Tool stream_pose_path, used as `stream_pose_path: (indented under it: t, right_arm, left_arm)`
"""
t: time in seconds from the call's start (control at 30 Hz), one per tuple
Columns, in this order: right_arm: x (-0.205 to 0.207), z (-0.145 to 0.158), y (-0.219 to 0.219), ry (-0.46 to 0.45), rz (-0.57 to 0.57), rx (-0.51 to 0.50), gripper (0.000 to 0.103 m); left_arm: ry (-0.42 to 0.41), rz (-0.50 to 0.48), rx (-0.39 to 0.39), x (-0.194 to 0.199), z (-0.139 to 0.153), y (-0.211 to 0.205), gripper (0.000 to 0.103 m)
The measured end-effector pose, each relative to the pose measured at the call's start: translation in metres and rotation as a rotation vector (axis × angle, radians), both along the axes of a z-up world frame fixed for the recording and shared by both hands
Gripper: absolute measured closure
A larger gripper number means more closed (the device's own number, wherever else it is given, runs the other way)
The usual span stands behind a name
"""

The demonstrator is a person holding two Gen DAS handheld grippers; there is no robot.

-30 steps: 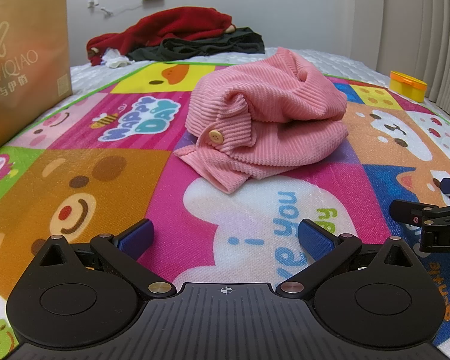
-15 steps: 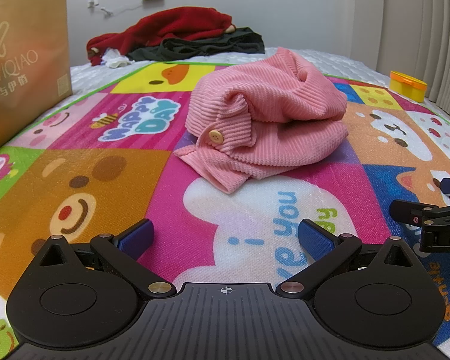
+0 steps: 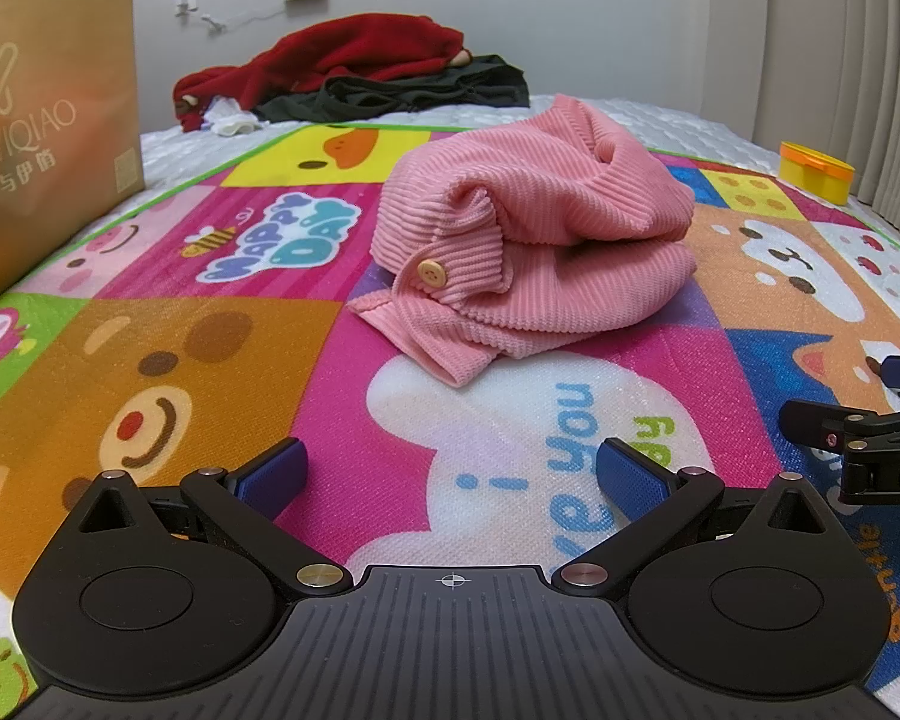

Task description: Fold clothes

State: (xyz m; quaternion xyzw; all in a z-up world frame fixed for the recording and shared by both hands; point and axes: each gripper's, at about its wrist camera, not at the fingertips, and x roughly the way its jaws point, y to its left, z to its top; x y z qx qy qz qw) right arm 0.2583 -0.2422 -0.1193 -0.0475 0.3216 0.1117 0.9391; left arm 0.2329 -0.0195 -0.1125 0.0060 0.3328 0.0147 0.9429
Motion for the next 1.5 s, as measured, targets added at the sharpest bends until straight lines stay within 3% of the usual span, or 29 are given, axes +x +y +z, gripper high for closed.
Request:
stream_pose_path:
  t: [0.83,1.07,1.17,1.5]
  right_arm:
    - [0.0001,0.0,0.0,0.0,0.0,0.0,0.0]
    - [-0.0001,0.0001,0.0001,-0.001,0.0,0.0,0.0]
    - [-0.0003,0.0002,0.0002,-0.001,0.0,0.0,0.0]
    - [-0.0002,0.0001,0.0003,-0.001,0.0,0.0,0.0]
  left_arm:
    - [0.01,-0.016,-0.026,0.002,0.0014,0.0048,0.0]
    - [0.01,-0.016,0.012,-0.0011,0.0015,-0.0015,0.0]
    - [0.005,-0.025,-0.014,-0.001,0.0023,0.0033,0.0]
    - [0.003,-0.025,0.001,-0.0011,0.0031,0.0003,0.0]
